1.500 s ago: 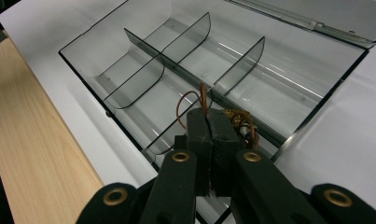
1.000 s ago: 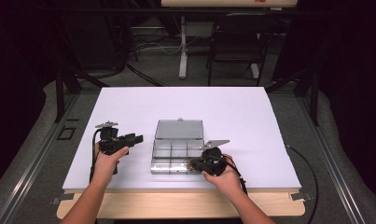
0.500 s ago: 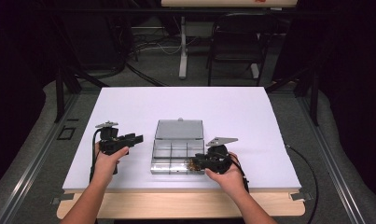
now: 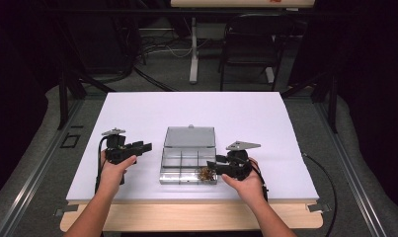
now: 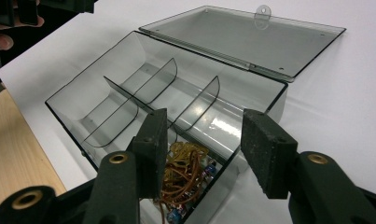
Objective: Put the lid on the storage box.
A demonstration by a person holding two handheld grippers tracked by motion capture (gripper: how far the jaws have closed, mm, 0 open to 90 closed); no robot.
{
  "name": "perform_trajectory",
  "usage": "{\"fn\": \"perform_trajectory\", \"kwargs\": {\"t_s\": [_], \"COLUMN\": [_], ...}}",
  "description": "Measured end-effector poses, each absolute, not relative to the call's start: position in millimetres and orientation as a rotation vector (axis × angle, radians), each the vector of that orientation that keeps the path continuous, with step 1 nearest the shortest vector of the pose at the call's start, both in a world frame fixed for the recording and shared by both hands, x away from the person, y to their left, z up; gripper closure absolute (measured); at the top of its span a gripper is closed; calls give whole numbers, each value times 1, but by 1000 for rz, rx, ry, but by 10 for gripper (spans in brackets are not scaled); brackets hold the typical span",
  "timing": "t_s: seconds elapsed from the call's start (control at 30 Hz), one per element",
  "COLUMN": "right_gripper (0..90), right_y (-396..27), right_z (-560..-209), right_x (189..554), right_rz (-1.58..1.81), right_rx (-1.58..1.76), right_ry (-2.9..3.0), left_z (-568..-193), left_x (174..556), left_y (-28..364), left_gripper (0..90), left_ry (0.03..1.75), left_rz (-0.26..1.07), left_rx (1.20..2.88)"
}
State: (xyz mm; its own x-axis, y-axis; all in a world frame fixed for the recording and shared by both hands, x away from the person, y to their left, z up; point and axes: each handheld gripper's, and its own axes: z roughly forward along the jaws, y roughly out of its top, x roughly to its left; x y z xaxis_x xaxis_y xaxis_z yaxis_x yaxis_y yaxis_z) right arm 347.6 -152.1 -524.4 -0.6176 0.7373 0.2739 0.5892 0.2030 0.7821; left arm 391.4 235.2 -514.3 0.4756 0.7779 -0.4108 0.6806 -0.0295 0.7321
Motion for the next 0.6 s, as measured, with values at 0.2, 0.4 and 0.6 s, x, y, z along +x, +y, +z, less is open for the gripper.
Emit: {"fn": "perform_trajectory", "kwargs": {"t_s": [0.2,0.4,0.6], "right_gripper": [482,431,427], "right_y": [-156,-160,-163], "right_z": [-525,-527,-529], "right_x": [349,351,356], "right_rz": [1379,1374,1375], "right_rx": [1306,1328,1339], "right_ry": [2297,2278,2257], "left_z": [-514,-514,-515], "left_x": [392,392,392], "left_y": [234,234,232], "left_gripper": [496,495,487], "left_ry": [1237,1237,1241], "left_rz": [130,133,137], "left_rx": [1762,1762,1758]}}
